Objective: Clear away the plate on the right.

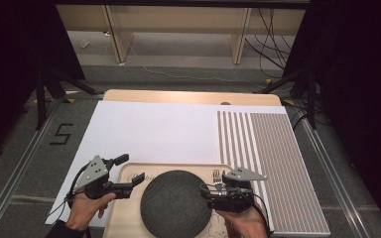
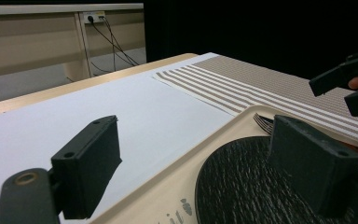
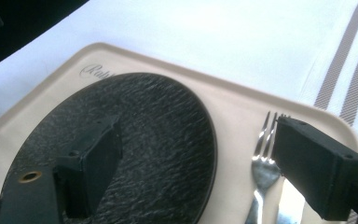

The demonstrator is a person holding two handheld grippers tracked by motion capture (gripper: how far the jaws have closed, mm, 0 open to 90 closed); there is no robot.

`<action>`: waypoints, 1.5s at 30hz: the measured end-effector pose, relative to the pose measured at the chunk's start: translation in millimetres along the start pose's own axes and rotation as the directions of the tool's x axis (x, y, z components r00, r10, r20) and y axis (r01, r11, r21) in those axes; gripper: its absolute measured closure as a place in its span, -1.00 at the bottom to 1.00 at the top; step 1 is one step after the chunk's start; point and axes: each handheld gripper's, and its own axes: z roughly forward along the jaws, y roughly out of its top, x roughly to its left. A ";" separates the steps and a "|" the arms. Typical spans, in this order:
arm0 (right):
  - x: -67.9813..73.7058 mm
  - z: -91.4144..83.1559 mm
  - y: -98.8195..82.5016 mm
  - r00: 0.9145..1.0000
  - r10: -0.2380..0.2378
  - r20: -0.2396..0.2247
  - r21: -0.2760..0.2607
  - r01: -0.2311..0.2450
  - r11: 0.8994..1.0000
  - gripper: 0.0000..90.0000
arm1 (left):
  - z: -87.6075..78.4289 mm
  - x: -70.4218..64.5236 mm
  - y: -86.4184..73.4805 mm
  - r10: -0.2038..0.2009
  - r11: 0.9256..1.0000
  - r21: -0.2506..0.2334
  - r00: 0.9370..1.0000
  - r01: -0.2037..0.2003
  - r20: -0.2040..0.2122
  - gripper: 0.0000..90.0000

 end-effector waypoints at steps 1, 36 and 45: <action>-1.7 0.5 0.0 1.000 -0.017 0.019 -0.017 0.017 1.000 -0.63 | 0.1 -0.2 0.0 0.000 1.000 -0.001 1.000 0.000 0.001 -0.65; -33.6 -26.4 7.4 0.996 0.000 0.092 -0.155 0.014 0.988 -0.66 | 0.5 -1.3 -0.6 0.005 1.000 0.000 1.000 -0.005 0.003 -0.65; -38.0 -28.9 7.4 0.995 -0.009 0.097 -0.171 0.025 0.985 -0.66 | -0.5 -2.1 -0.4 0.001 1.000 -0.007 1.000 -0.001 0.000 -0.65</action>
